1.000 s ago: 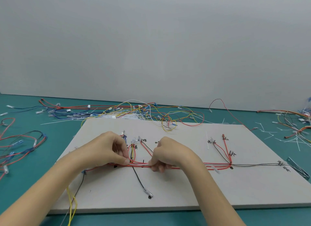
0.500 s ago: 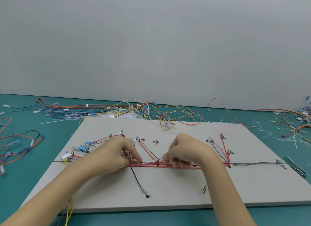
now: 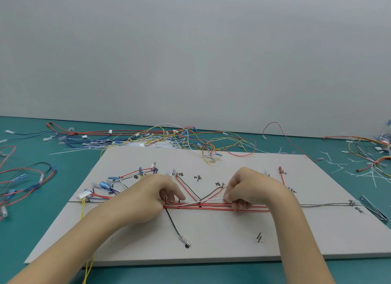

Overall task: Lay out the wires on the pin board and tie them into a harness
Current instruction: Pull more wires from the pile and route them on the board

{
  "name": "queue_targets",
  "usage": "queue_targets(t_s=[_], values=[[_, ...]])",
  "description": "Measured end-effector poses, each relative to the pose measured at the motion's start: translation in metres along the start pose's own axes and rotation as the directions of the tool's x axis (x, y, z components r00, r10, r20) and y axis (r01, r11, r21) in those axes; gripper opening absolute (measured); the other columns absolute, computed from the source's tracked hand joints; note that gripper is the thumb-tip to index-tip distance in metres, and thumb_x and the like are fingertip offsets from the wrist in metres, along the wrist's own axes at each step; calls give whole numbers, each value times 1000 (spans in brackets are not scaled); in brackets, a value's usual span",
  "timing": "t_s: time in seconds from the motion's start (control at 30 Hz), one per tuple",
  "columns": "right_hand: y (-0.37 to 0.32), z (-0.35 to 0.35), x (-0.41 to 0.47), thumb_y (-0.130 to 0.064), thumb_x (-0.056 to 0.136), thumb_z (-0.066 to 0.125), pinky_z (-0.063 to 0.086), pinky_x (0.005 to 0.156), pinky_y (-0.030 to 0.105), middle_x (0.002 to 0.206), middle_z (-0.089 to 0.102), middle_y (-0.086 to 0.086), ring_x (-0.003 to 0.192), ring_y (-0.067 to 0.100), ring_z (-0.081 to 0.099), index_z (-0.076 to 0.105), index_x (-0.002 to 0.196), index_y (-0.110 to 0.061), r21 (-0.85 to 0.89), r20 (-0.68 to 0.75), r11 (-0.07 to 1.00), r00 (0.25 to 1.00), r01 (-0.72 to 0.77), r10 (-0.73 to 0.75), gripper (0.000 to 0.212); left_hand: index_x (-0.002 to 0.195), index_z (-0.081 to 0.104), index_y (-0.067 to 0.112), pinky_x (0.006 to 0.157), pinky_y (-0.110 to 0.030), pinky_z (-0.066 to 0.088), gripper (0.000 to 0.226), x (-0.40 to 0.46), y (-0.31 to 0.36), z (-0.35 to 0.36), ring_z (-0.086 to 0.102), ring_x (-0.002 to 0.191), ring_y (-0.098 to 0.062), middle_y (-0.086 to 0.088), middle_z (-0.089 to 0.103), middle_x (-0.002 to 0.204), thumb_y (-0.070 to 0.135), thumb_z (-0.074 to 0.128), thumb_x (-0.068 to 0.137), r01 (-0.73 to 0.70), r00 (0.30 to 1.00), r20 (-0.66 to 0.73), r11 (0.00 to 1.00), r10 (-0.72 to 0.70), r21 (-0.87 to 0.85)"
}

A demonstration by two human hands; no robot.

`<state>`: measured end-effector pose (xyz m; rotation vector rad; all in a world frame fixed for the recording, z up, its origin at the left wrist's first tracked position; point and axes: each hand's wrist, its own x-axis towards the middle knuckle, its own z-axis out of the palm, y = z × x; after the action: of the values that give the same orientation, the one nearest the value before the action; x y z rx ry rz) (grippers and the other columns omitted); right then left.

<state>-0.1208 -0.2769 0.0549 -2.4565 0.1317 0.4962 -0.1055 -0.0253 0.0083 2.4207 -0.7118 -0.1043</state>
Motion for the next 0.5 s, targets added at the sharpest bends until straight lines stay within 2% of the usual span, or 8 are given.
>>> queue_targets(t_s=[0.17,0.3,0.4,0.5], values=[[8,-6,-2,-14,81,74,45,46,17,54,67,3,44,12,57,68,67,-8,104,-65,994,997,43,-37,17,91,72,46,75,-11,41,68,0,-1,4,50,89,2,17,55,87,-14,44,75,-26,999,33,997,24,72],[13,-10,-3,-20,79,78,47,57,22,54,66,0,49,10,57,73,72,-9,104,-94,992,994,70,-60,14,91,72,47,73,-9,39,68,2,-2,5,47,89,3,16,53,88,-14,45,76,-31,999,32,996,28,87],[19,-16,-6,-13,82,74,52,54,22,54,65,2,51,14,62,74,81,-4,199,-70,977,995,78,-65,9,87,70,50,72,-6,36,69,2,-3,5,47,89,4,18,53,87,-13,45,77,-28,999,30,996,26,88],[24,-21,-10,-11,81,75,48,47,21,55,64,4,52,17,63,75,79,-4,248,-67,964,995,90,-76,7,86,69,52,75,-9,39,69,1,-4,5,47,90,4,18,53,89,-13,45,78,-27,999,32,996,24,84]])
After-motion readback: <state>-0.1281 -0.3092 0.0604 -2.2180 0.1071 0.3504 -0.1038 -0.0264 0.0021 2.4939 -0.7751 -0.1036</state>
